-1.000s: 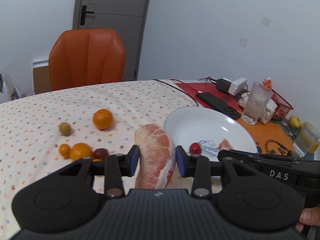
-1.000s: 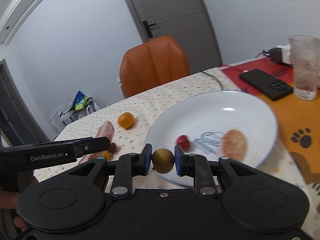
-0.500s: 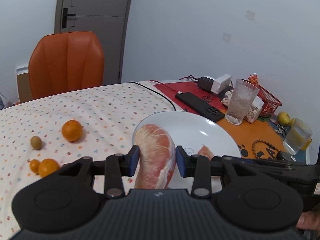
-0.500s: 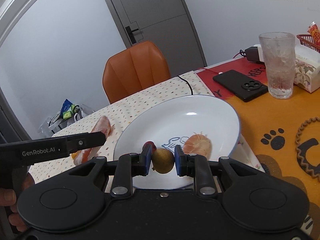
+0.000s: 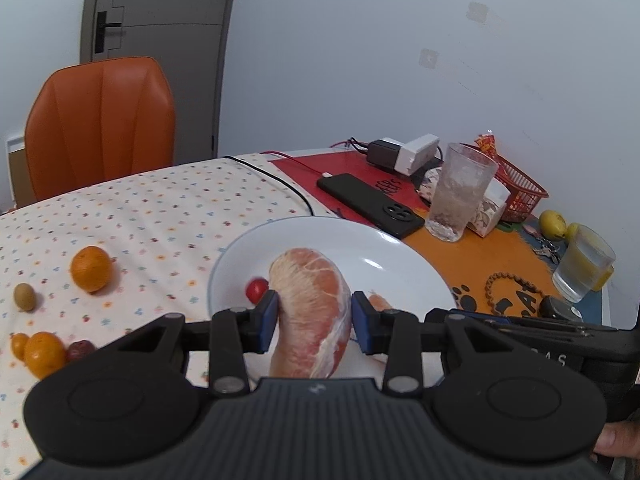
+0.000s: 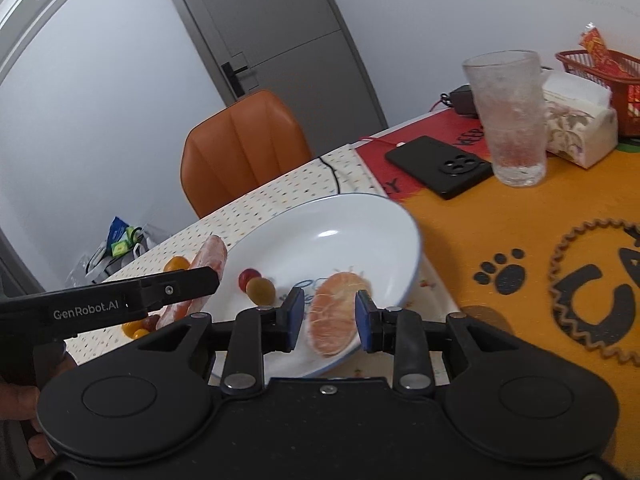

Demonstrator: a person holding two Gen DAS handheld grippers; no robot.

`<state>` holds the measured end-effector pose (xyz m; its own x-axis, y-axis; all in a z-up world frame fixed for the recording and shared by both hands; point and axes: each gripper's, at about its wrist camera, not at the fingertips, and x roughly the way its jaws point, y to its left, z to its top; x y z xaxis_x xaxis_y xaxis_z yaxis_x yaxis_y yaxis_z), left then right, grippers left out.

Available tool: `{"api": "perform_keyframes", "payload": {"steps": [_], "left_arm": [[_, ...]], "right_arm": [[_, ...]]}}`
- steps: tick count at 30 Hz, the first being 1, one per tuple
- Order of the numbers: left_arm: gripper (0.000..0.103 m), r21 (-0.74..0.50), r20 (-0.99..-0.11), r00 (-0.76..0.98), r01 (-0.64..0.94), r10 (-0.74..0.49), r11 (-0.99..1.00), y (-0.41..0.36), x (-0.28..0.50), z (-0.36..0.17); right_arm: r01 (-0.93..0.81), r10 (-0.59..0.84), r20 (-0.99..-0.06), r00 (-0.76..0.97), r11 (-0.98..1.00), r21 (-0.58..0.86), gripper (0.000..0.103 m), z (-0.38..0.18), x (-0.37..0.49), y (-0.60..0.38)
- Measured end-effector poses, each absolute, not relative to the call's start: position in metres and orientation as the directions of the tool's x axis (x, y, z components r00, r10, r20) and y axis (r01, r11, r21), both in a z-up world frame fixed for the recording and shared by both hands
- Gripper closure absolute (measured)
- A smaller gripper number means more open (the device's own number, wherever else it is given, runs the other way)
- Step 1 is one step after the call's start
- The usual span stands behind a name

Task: Organize fruits
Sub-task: 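Lower the pomelo segment onto the plate and open the left tool, then withdraw both open tools from the plate toward the fruit pile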

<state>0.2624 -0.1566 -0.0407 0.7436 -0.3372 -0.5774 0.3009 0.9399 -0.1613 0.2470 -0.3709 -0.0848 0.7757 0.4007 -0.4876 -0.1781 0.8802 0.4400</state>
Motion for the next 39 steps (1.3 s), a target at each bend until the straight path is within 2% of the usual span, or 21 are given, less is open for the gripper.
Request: {"api": "perform_keyframes", "payload": {"steps": [7, 10, 12, 19, 24, 28, 30, 37, 39], "left_arm": [[0.064, -0.184, -0.611, 0.691, 0.351, -0.386, 0.918, -0.175, 0.27, -0.05], [0.06, -0.174, -0.61, 0.701, 0.337, -0.37, 0.925, -0.175, 0.27, -0.05], [0.053, -0.176, -0.608, 0.711, 0.314, -0.354, 0.933, -0.17, 0.271, -0.048], [0.045, -0.182, -0.596, 0.738, 0.26, -0.316, 0.949, -0.148, 0.266, -0.039], [0.033, -0.176, -0.589, 0.749, 0.247, -0.303, 0.953, -0.132, 0.255, -0.03], [0.025, -0.167, -0.592, 0.755, 0.227, -0.281, 0.96, -0.121, 0.248, -0.027], [0.022, -0.162, -0.597, 0.758, 0.208, -0.263, 0.965, -0.114, 0.245, -0.027], [0.016, -0.142, -0.614, 0.756, 0.177, -0.227, 0.974, -0.093, 0.23, -0.027], [0.013, -0.14, -0.617, 0.756, 0.166, -0.217, 0.976, -0.087, 0.227, -0.027]], "right_arm": [[-0.169, 0.397, -0.482, 0.781, 0.878, 0.447, 0.073, -0.085, 0.245, -0.378], [-0.175, 0.403, -0.477, 0.781, 0.874, 0.452, 0.073, -0.086, 0.245, -0.38], [-0.176, 0.404, -0.476, 0.781, 0.874, 0.453, 0.073, -0.086, 0.245, -0.38], [-0.174, 0.404, -0.479, 0.779, 0.874, 0.453, 0.073, -0.083, 0.244, -0.375], [-0.181, 0.401, -0.472, 0.785, 0.878, 0.444, 0.063, -0.077, 0.239, -0.364], [-0.197, 0.411, -0.472, 0.78, 0.877, 0.438, 0.062, -0.076, 0.235, -0.353], [-0.205, 0.411, -0.473, 0.78, 0.881, 0.427, 0.054, -0.074, 0.233, -0.347], [-0.219, 0.391, -0.466, 0.794, 0.898, 0.381, 0.036, -0.065, 0.228, -0.325], [-0.214, 0.369, -0.465, 0.805, 0.911, 0.353, 0.022, -0.062, 0.226, -0.317]]}}
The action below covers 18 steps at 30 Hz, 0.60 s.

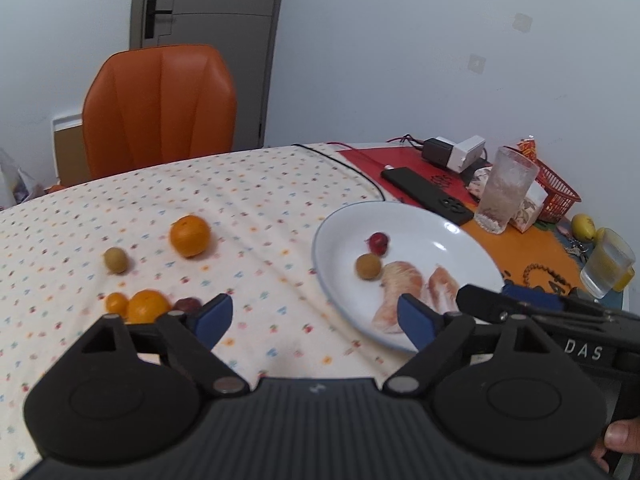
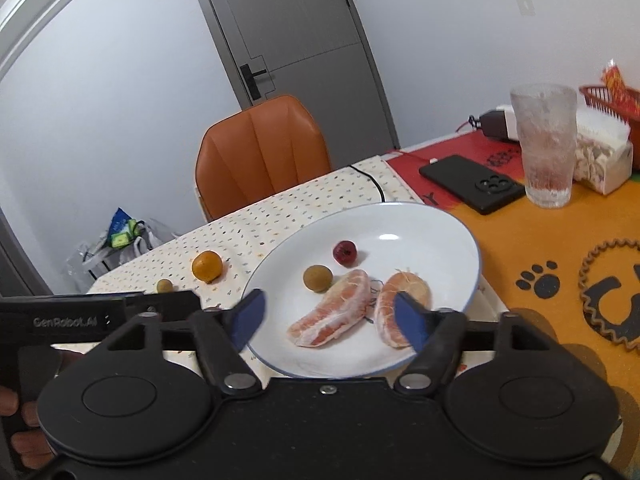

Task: Organize fruits
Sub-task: 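Withdraw both open tools from the plate toward the fruit pile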

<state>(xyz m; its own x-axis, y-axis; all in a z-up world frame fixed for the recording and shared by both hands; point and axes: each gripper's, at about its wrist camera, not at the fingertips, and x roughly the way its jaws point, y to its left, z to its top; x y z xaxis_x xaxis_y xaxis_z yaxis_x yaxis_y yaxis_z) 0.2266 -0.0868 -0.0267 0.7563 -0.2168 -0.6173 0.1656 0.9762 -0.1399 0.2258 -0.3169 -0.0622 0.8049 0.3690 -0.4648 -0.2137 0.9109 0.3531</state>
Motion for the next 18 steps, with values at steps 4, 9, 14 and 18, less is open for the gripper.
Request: {"api": "perform_keyframes", "payload": {"steps": [4, 9, 14, 18], "left_arm": [[0.01, -0.147, -0.615, 0.763, 0.136, -0.199, 0.98, -0.07, 0.22, -0.026], [0.009, -0.151, -0.624, 0.762, 0.098, -0.172, 0.984, -0.049, 0.214, -0.026], [0.006, -0.169, -0.618, 0.769, 0.076, -0.166, 0.983, -0.03, 0.209, -0.025], [0.006, -0.183, -0.621, 0.768, 0.055, -0.159, 0.982, -0.017, 0.206, -0.029]], "right_arm": [[-0.213, 0.357, -0.462, 0.812, 0.918, 0.335, 0.015, -0.058, 0.224, -0.305], [-0.221, 0.367, -0.456, 0.81, 0.913, 0.343, 0.006, -0.055, 0.224, -0.295], [-0.228, 0.383, -0.463, 0.8, 0.906, 0.356, 0.002, -0.056, 0.225, -0.284], [-0.248, 0.395, -0.467, 0.791, 0.905, 0.346, 0.002, -0.057, 0.224, -0.271]]}}
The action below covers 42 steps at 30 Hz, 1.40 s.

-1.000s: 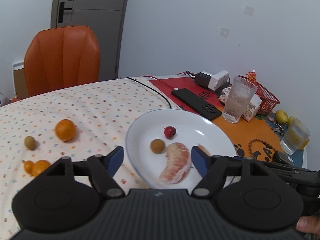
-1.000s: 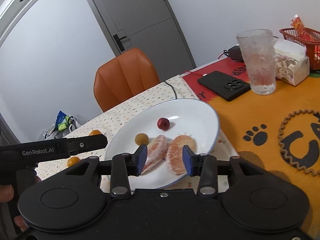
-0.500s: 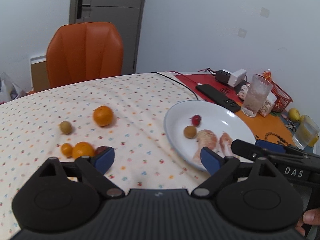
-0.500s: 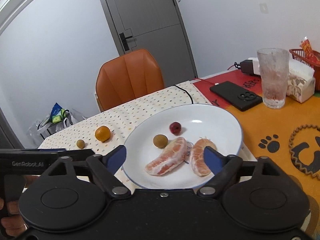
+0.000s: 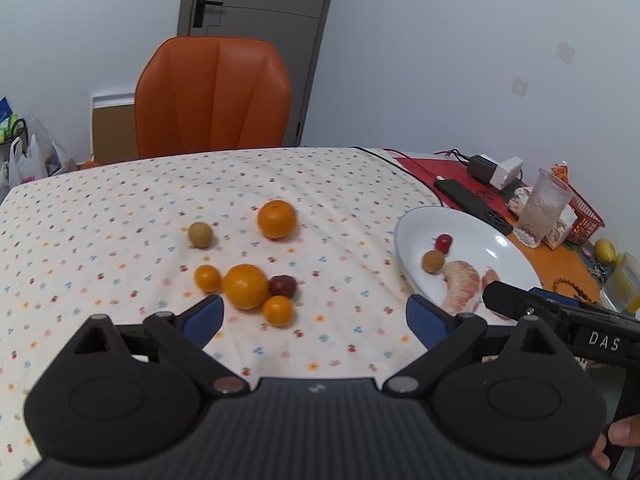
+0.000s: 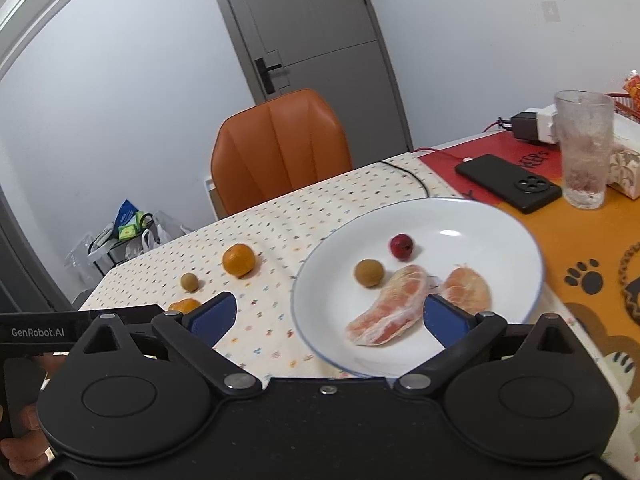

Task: Organize fruits
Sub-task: 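Withdraw both open tools from the plate toward the fruit pile, then grasp a large orange with the left tool while the right grasps a small orange fruit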

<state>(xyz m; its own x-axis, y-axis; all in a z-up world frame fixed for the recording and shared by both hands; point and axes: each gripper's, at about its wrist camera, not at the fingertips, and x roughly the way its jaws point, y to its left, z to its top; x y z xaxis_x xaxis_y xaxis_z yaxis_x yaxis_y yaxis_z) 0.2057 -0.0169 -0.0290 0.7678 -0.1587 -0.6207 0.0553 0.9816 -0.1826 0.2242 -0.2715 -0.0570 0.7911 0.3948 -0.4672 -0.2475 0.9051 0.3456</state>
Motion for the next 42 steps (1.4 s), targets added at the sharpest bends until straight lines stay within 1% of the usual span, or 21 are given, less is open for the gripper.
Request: {"api": "perform_keyframes", "payload": {"steps": [13, 19, 23, 25, 28, 29, 34, 36, 39, 40, 42], "left_arm": [[0.006, -0.211, -0.624, 0.768, 0.014, -0.146, 0.977, 0.018, 0.205, -0.037], [0.006, -0.239, -0.619, 0.776, -0.037, -0.123, 0.97, 0.032, 0.21, -0.043], [0.008, -0.236, -0.616, 0.78, -0.055, -0.105, 0.97, 0.038, 0.214, -0.048], [0.009, -0.241, -0.617, 0.78, -0.057, -0.107, 0.969, 0.041, 0.217, -0.05], [0.012, -0.241, -0.617, 0.78, -0.055, -0.109, 0.969, 0.043, 0.222, -0.054], [0.014, -0.241, -0.618, 0.778, -0.053, -0.111, 0.969, 0.043, 0.224, -0.056], [0.028, -0.263, -0.625, 0.768, -0.041, -0.138, 0.964, 0.043, 0.234, -0.063], [0.035, -0.269, -0.63, 0.762, -0.035, -0.148, 0.962, 0.043, 0.239, -0.064], [0.038, -0.283, -0.631, 0.757, -0.023, -0.168, 0.959, 0.042, 0.246, -0.066], [0.038, -0.285, -0.631, 0.757, -0.021, -0.171, 0.958, 0.041, 0.249, -0.067], [0.04, -0.294, -0.635, 0.751, -0.016, -0.182, 0.956, 0.04, 0.254, -0.069]], "right_arm": [[-0.287, 0.423, -0.465, 0.777, 0.897, 0.336, 0.001, -0.059, 0.229, -0.237], [-0.321, 0.453, -0.477, 0.753, 0.886, 0.334, 0.001, -0.063, 0.236, -0.226], [-0.35, 0.475, -0.476, 0.74, 0.876, 0.332, 0.002, -0.065, 0.24, -0.219], [-0.359, 0.488, -0.486, 0.725, 0.87, 0.338, 0.005, -0.068, 0.245, -0.215], [-0.379, 0.51, -0.501, 0.7, 0.859, 0.344, 0.013, -0.072, 0.251, -0.209], [-0.387, 0.516, -0.504, 0.693, 0.856, 0.344, 0.016, -0.073, 0.252, -0.207], [-0.398, 0.498, -0.507, 0.703, 0.867, 0.299, 0.019, -0.073, 0.258, -0.194], [-0.41, 0.512, -0.501, 0.698, 0.859, 0.307, 0.024, -0.072, 0.261, -0.193], [-0.423, 0.535, -0.505, 0.677, 0.845, 0.327, 0.033, -0.071, 0.267, -0.19], [-0.429, 0.541, -0.504, 0.673, 0.841, 0.33, 0.035, -0.071, 0.268, -0.189], [-0.443, 0.553, -0.507, 0.661, 0.833, 0.331, 0.041, -0.071, 0.271, -0.186]]}}
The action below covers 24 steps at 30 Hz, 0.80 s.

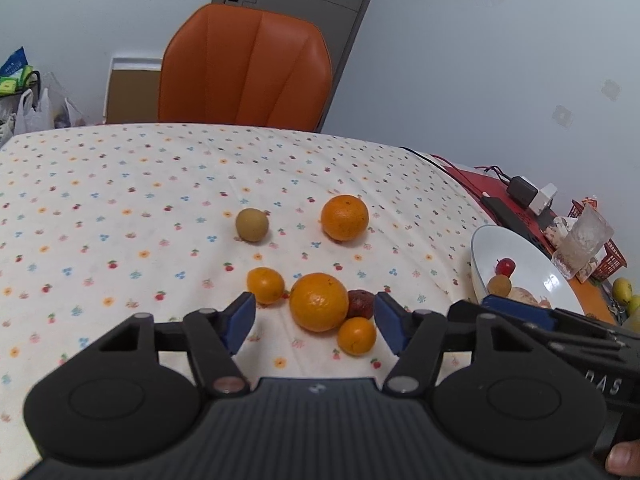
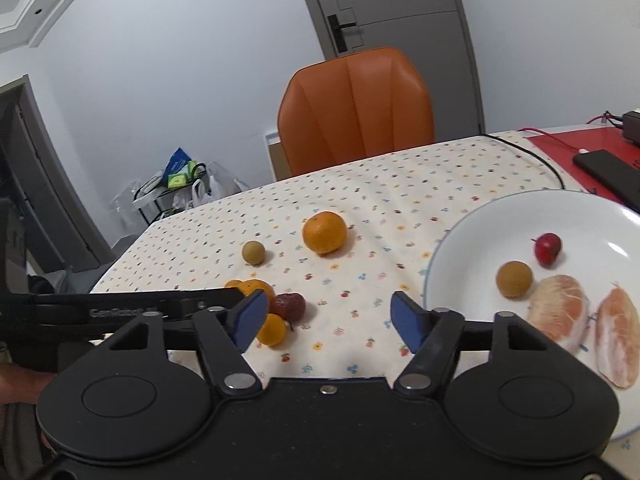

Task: Organize fruits
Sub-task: 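Grasp a large orange with the left tool while the right grasps a small orange fruit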

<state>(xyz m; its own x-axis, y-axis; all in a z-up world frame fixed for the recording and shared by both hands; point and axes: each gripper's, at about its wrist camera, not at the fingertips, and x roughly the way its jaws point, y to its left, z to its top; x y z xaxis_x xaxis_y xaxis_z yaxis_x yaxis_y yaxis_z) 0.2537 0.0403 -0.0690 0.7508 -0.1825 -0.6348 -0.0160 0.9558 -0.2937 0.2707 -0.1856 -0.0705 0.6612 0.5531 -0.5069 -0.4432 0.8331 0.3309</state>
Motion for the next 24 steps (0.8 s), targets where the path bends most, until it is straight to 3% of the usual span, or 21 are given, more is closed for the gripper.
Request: {"api": "perform_keyframes", "payload": {"steps": [7, 11, 24], "left_arm": [[0.045, -0.304, -0.643, 0.738, -0.002, -0.204, 0.953, 0.035, 0.268, -0.077], [0.068, -0.31, -0.652, 0.73, -0.011, -0.204, 0.951, 0.035, 0.272, -0.084], [0.068, -0.296, -0.635, 0.754, -0.038, -0.167, 0.954, 0.056, 0.251, -0.074]], "right_arm": [[-0.487, 0.59, -0.534, 0.606, 0.806, 0.337, 0.052, -0.077, 0.275, -0.174], [-0.488, 0.591, -0.543, 0.596, 0.804, 0.339, 0.053, -0.079, 0.276, -0.172], [-0.528, 0.619, -0.561, 0.549, 0.778, 0.342, 0.057, -0.088, 0.278, -0.148]]}}
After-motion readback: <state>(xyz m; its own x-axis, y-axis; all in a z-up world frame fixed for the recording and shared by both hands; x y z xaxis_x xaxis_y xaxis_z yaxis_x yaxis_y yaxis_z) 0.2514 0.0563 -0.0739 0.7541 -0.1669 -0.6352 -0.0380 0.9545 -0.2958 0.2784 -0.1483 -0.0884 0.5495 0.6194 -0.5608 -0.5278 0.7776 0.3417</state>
